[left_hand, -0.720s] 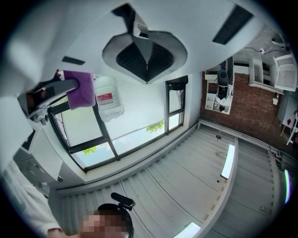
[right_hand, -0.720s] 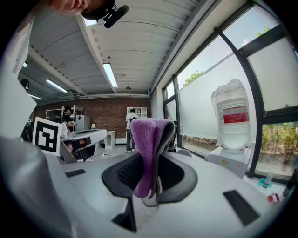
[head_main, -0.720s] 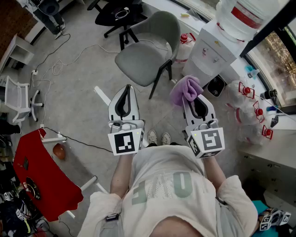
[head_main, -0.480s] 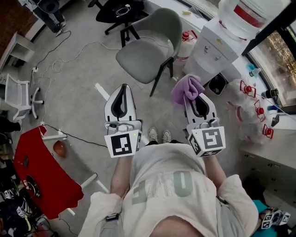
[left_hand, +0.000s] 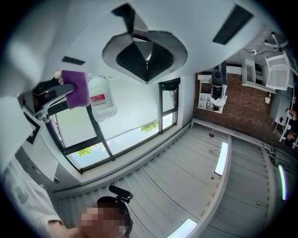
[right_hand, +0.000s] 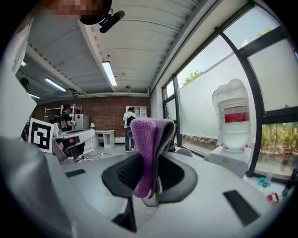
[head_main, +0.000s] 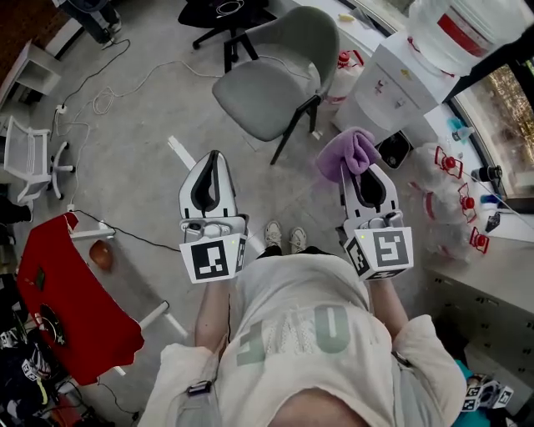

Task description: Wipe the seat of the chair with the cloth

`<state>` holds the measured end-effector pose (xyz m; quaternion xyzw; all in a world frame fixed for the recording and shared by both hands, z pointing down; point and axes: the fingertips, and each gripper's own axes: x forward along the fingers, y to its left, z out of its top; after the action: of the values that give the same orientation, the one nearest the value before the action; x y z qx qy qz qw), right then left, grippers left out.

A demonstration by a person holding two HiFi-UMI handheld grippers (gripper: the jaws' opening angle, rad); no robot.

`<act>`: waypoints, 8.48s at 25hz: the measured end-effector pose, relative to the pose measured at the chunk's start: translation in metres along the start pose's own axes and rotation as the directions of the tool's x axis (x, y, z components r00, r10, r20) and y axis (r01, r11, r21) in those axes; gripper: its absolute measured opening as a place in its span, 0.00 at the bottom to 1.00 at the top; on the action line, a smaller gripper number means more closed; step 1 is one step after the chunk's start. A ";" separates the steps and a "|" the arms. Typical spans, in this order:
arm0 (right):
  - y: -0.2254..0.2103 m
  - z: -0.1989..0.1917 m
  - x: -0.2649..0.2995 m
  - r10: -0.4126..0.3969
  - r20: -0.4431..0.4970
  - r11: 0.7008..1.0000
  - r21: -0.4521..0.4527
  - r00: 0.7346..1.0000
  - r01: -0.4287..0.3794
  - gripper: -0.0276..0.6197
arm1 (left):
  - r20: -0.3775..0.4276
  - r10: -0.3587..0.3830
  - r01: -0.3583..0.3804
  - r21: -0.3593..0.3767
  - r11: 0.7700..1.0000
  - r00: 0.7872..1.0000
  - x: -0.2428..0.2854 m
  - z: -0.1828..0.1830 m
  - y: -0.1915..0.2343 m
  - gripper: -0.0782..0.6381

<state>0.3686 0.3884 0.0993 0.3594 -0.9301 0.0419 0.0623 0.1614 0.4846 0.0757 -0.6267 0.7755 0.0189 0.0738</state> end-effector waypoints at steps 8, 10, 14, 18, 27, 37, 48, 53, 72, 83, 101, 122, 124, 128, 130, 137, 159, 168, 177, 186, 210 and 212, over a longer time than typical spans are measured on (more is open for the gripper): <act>0.029 0.003 0.023 0.001 0.003 0.999 -0.045 1.000 -0.001 0.18 | 0.039 0.034 -0.034 0.000 0.999 0.999 -0.005 0.005 0.040 0.13; 0.039 0.005 0.028 0.002 0.017 0.998 -0.059 1.000 -0.001 0.17 | 0.055 0.043 -0.042 -0.004 0.999 0.998 -0.006 0.007 0.053 0.13; 0.051 0.007 0.037 -0.002 0.033 0.997 -0.078 0.999 0.005 0.17 | 0.064 0.053 -0.053 -0.001 0.999 0.997 -0.003 0.004 0.074 0.13; 0.043 0.006 0.055 -0.023 0.028 0.998 -0.062 0.999 0.025 0.17 | 0.056 0.058 -0.058 -0.005 0.998 0.997 0.011 -0.003 0.086 0.13; -0.005 0.003 0.158 -0.062 0.052 0.998 -0.026 0.997 0.063 0.18 | 0.051 0.008 -0.012 0.071 0.997 0.999 0.106 -0.031 0.100 0.13; -0.075 0.005 0.366 -0.156 -0.028 0.984 0.077 0.987 0.157 0.18 | 0.049 -0.093 0.090 0.061 0.994 0.994 0.324 -0.064 0.160 0.13; -0.097 0.012 0.494 -0.193 -0.124 0.974 0.094 0.973 0.205 0.18 | 0.056 -0.144 0.143 0.022 0.989 0.988 0.468 -0.081 0.215 0.13; -0.100 0.013 0.513 -0.241 -0.131 0.957 0.132 0.962 0.258 0.18 | 0.036 -0.200 0.200 0.007 0.980 0.979 0.500 -0.096 0.224 0.13; -0.144 -0.337 0.671 -0.008 -0.536 0.674 0.621 0.844 0.400 0.17 | -0.190 -0.383 0.374 -0.082 0.924 0.904 0.570 -0.332 0.175 0.13; -0.109 -0.478 0.729 0.220 -0.597 0.436 0.768 0.772 0.470 0.17 | -0.332 -0.396 0.378 -0.121 0.918 0.856 0.544 -0.447 0.168 0.13; -0.134 -0.515 0.702 0.198 -0.756 0.526 0.619 0.624 0.583 0.17 | -0.363 -0.389 0.371 -0.121 0.921 0.846 0.545 -0.454 0.163 0.13; -0.216 -0.546 0.465 -0.034 -0.977 0.449 0.171 0.209 0.877 0.17 | -0.316 -0.453 0.433 -0.134 0.891 0.834 0.559 -0.403 0.132 0.13; -0.218 -0.547 0.456 -0.046 -0.982 0.462 0.140 0.181 0.876 0.17 | -0.313 -0.450 0.428 -0.137 0.893 0.836 0.559 -0.402 0.132 0.13; -0.219 -0.547 0.453 -0.061 -0.985 0.491 0.113 0.164 0.864 0.17 | -0.312 -0.446 0.424 -0.138 0.895 0.839 0.559 -0.401 0.131 0.13; -0.219 -0.547 0.452 -0.064 -0.985 0.488 0.108 0.159 0.866 0.17 | -0.318 -0.441 0.420 -0.135 0.897 0.839 0.557 -0.403 0.132 0.13; -0.210 -0.518 0.467 -0.096 -0.965 0.418 0.182 0.242 0.890 0.17 | -0.332 -0.398 0.376 -0.131 0.917 0.855 0.554 -0.404 0.151 0.13; -0.007 -0.504 0.752 0.273 -0.714 0.452 0.687 0.645 0.569 0.17 | -0.384 -0.339 0.319 -0.116 0.940 0.859 0.525 -0.457 0.202 0.13; -0.020 -0.513 0.709 0.232 -0.755 0.464 0.640 0.613 0.613 0.17 | -0.391 -0.370 0.353 -0.116 0.928 0.843 0.522 -0.453 0.194 0.13; -0.061 -0.535 0.564 0.125 -0.870 0.449 0.478 0.477 0.755 0.17 | -0.381 -0.428 0.420 -0.107 0.901 0.820 0.520 -0.434 0.173 0.13; -0.088 -0.542 0.449 0.027 -0.970 0.447 0.229 0.242 0.865 0.17 | -0.356 -0.476 0.480 -0.082 0.873 0.804 0.524 -0.410 0.148 0.13; -0.103 -0.545 0.387 -0.105 -0.994 0.330 -0.043 -0.008 0.943 0.17 | -0.356 -0.429 0.440 -0.052 0.896 0.830 0.518 -0.398 0.156 0.13; -0.101 -0.525 0.391 -0.138 -0.990 0.279 -0.022 0.017 0.960 0.17 | -0.354 -0.412 0.425 -0.043 0.904 0.840 0.517 -0.399 0.164 0.13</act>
<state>0.1947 0.1193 0.6789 0.6434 -0.3427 0.5477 0.4107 -0.1403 -0.0304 0.3882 -0.7723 0.6204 -0.1253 -0.0535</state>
